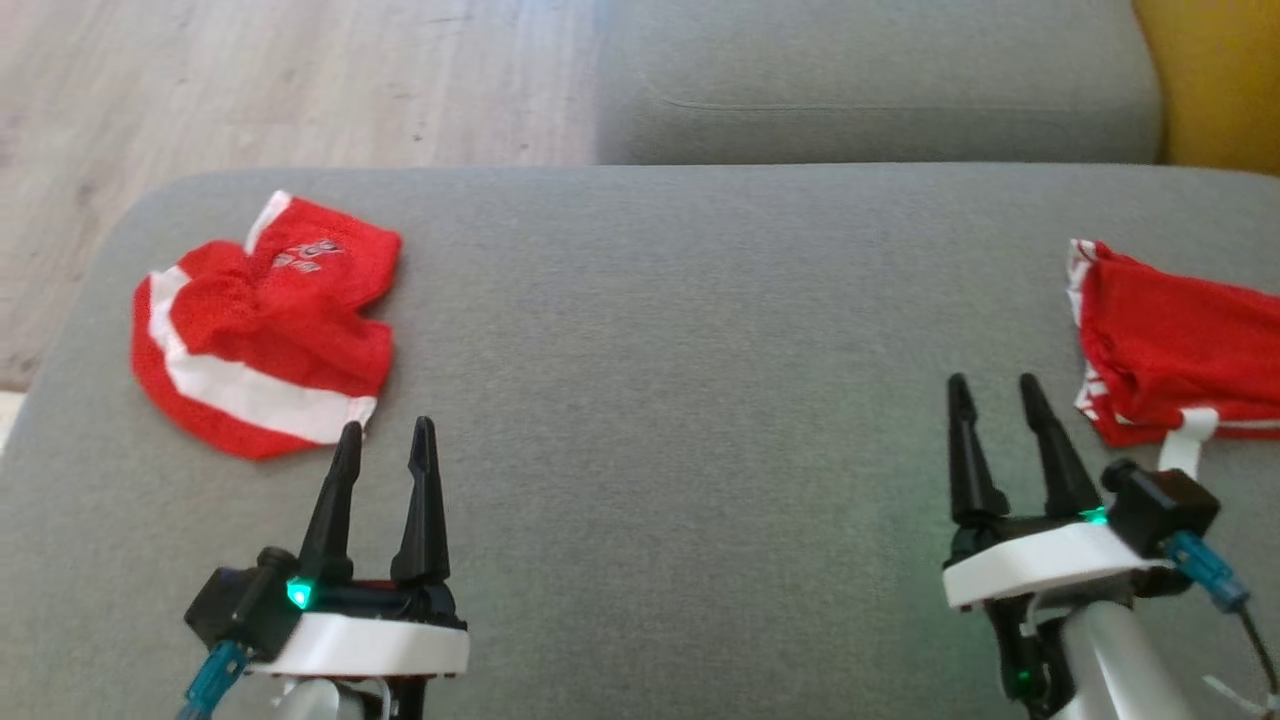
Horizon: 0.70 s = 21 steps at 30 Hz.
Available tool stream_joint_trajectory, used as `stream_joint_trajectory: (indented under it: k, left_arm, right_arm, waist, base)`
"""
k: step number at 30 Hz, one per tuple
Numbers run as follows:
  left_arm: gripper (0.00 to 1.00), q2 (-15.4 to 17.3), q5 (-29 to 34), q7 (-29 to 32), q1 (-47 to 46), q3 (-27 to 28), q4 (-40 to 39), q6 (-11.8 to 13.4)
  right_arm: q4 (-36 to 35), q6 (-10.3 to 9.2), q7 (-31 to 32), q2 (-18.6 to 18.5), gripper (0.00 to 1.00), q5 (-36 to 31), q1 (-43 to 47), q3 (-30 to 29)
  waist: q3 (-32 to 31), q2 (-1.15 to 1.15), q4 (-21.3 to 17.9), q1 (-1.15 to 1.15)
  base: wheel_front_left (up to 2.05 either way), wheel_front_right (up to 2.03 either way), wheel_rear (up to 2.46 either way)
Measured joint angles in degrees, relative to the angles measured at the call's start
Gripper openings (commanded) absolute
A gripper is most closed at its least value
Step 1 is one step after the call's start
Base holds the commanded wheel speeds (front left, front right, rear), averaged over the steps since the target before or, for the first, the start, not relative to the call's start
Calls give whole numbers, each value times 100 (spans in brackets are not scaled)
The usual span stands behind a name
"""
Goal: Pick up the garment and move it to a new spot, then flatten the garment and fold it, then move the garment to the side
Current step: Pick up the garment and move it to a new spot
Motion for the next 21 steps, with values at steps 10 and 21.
stream_joint_trajectory:
  k: [10, 21]
  left_arm:
    - [100, 0, 94, 0, 6, 200, 43, 0]
    - [100, 18, 189, 0, 162, 476, 63, 0]
  right_arm:
    - [11, 0, 1, 0, 100, 194, 3, 479]
    - [127, 0, 1, 1, 100, 437, 82, 911]
  waist:
    - [-95, 0, 621, 0]
    - [-213, 0, 1432, 0]
  base:
    - [0, 0, 0]
    - [0, 0, 0]
